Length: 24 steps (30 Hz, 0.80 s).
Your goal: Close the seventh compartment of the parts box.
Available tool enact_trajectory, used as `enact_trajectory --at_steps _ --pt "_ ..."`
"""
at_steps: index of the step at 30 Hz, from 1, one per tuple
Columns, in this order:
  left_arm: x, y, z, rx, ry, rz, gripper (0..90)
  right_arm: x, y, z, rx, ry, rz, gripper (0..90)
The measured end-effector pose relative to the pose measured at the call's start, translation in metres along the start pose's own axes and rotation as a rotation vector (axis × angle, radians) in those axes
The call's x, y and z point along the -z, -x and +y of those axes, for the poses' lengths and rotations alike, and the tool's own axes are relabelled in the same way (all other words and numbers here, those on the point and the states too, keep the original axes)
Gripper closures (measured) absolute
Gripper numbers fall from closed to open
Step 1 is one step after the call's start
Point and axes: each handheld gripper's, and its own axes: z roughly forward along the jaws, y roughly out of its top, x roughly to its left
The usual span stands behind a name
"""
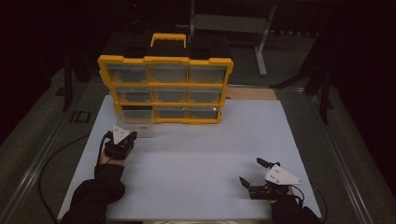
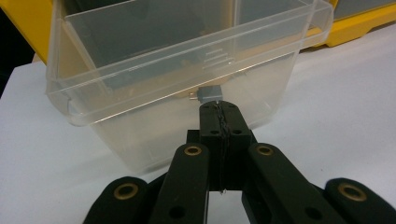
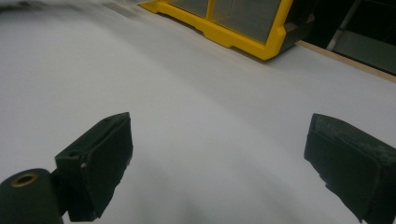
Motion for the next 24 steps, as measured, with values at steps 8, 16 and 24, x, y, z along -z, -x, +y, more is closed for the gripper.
enact_trajectory --at_steps 8,16,24 --pt "-0.0026 -0.0024 -0.0006 0.011 -0.002 0.001 89.8 0.0001 0.0000 0.0001 0.001 0.001 -0.001 8.2" --pt "-0.0026 -0.0026 0.0000 0.011 -0.004 0.004 89.8 -0.0001 0.0000 0.0001 0.002 0.003 0.000 8.3" --pt "-0.0043 -0.0033 0.0018 0.014 -0.003 0.010 89.8 0.0001 0.0000 0.0001 0.003 0.001 -0.001 8.3"
